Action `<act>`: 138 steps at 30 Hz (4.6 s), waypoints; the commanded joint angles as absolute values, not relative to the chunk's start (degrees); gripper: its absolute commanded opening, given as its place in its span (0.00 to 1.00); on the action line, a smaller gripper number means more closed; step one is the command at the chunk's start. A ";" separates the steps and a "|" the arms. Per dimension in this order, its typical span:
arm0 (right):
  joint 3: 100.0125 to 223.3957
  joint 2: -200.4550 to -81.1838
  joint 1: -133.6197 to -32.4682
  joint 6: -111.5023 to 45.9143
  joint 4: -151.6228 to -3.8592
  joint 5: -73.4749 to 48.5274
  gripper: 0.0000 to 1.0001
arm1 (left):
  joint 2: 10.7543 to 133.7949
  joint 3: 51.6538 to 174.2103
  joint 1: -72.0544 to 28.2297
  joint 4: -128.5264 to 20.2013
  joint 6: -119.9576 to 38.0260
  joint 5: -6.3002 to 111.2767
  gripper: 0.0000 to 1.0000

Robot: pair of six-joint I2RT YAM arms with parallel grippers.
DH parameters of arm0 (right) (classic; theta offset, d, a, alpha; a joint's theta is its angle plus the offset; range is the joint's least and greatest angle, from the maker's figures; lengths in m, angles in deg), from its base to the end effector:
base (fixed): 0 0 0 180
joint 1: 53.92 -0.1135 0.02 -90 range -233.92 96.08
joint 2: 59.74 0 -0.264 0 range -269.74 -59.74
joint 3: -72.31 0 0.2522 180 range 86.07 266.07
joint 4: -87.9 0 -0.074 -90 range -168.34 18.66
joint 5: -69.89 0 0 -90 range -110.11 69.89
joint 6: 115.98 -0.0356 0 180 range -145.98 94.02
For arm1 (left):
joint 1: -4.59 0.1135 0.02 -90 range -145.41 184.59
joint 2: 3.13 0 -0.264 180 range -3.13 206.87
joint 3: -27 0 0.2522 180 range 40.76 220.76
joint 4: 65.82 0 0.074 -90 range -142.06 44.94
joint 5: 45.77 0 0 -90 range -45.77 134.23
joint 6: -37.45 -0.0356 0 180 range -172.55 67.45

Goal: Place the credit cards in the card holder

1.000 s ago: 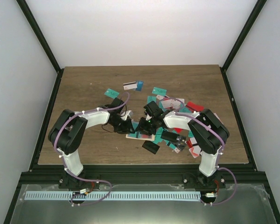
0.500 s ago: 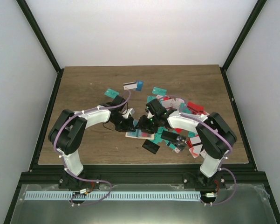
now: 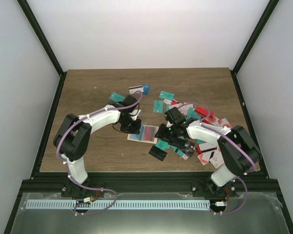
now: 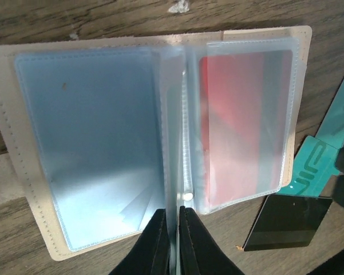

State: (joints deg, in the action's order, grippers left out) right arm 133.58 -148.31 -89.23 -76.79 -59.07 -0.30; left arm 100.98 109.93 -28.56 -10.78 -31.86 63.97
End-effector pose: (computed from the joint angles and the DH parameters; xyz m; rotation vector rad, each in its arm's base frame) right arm 0.2303 0.1779 0.1683 0.2550 2.8556 0.8833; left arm 0.2824 -0.1988 0.1740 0.3907 2.9938 -0.6334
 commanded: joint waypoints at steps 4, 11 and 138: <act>134.50 -153.60 -89.07 -74.93 -60.77 -1.33 0.36 | 104.75 116.41 -32.56 -4.48 -31.92 55.30 0.09; 134.19 -154.63 -88.99 -74.62 -61.35 -0.94 0.34 | 107.00 119.20 -35.29 -1.74 -31.37 51.13 0.13; 86.13 -124.52 -96.54 -101.87 -93.01 17.50 0.53 | 101.50 88.69 -46.48 -27.44 -38.28 84.84 0.45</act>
